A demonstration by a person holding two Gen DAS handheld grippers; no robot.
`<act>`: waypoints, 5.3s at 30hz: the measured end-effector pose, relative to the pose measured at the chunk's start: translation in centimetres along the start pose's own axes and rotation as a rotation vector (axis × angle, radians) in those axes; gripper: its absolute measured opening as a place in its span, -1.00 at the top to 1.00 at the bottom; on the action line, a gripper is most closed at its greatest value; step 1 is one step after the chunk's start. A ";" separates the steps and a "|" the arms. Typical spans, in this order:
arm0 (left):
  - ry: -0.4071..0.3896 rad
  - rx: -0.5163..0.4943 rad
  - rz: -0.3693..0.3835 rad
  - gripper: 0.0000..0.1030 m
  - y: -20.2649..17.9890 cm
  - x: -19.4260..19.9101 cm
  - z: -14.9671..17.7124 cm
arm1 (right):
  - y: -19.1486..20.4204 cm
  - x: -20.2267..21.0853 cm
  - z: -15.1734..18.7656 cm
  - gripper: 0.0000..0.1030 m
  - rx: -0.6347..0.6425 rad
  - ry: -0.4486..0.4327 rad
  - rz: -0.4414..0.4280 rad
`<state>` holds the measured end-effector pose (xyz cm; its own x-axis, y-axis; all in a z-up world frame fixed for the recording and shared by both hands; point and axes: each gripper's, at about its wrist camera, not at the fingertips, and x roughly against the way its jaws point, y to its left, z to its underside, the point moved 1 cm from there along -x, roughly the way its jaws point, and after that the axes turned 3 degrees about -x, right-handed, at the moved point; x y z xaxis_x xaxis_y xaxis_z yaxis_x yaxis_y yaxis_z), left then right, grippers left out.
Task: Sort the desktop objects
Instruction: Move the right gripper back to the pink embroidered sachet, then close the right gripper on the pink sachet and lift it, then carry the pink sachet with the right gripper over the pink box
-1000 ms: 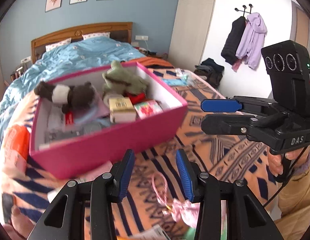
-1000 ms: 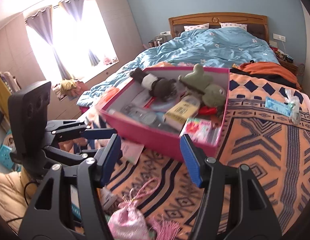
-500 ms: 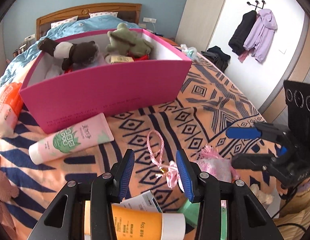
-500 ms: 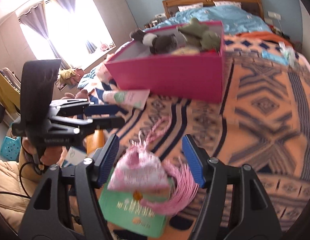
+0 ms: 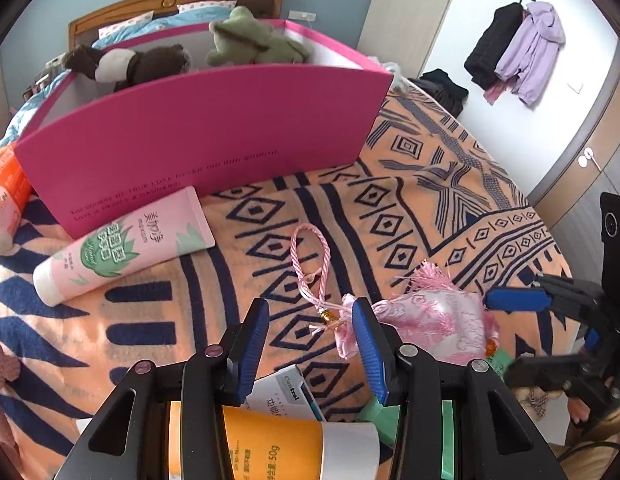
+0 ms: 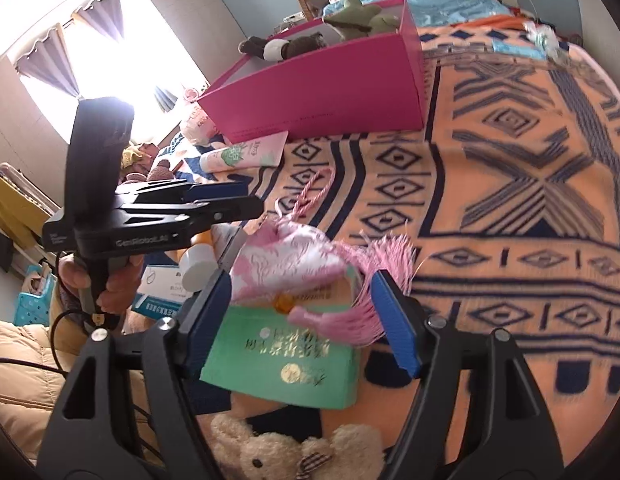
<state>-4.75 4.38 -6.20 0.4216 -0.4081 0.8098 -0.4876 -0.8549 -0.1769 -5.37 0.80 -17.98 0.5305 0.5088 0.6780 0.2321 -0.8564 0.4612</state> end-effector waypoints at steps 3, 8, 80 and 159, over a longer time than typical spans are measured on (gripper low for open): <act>0.008 0.002 0.011 0.15 0.0 -0.2 0.1 | 0.2 -0.2 0.1 -0.43 -0.035 -0.002 -0.046; 0.036 0.011 0.028 0.15 0.2 -0.8 0.2 | 0.4 -1.3 -0.1 -0.42 -0.068 0.010 -0.068; 0.057 0.000 0.124 0.19 -0.8 -1.6 -2.0 | -2.3 -3.8 -5.7 0.50 0.060 -0.014 0.069; -0.283 -0.092 -0.004 0.38 0.6 9.8 -10.9 | 5.9 3.8 -16.5 0.50 0.262 -0.297 -0.113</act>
<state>-9.21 3.39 7.73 0.6133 -0.4890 0.6202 -0.5473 -0.8293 -0.1126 -15.41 -0.89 -3.23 0.6932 0.5864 0.4190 0.4815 -0.8094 0.3362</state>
